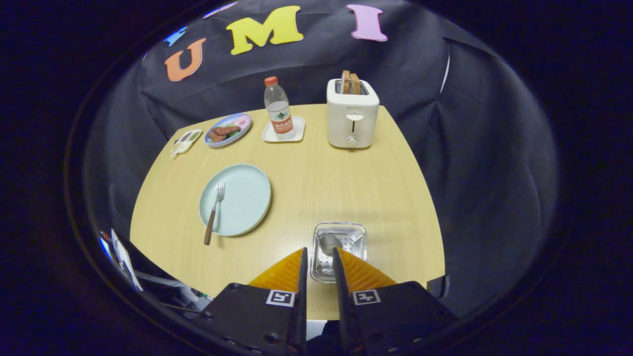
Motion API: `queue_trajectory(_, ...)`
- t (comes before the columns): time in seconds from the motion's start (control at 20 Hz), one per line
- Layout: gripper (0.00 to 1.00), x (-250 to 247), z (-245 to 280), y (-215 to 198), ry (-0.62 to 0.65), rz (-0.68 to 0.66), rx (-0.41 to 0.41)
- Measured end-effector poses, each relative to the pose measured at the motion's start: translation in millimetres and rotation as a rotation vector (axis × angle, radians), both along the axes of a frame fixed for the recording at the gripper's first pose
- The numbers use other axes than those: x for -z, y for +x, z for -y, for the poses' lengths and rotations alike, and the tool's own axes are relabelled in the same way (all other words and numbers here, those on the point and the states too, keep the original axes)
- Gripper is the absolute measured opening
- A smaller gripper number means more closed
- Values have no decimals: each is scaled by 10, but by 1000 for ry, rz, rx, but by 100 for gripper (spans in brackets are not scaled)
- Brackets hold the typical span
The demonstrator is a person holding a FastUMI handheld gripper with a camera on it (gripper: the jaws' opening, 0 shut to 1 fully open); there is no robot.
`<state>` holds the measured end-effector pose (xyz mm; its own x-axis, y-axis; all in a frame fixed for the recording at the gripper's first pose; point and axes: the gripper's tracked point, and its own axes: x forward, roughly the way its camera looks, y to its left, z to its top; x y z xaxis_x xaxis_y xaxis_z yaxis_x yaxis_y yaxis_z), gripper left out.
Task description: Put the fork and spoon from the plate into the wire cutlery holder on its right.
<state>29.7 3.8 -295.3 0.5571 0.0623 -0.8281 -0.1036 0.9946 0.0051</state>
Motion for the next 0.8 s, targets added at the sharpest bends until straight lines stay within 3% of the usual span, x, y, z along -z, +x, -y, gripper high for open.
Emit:
queue_trajectory(0.2, 44, 106, -512, 31, 25, 4, -73)
queue_trajectory(0.45, 81, 273, -1147, 142, 29, 12, -148)
queue_trajectory(0.6, 88, 419, -1470, 238, 25, 11, -170)
queue_trajectory(0.8, 88, 653, -1885, 345, 71, -26, -174)
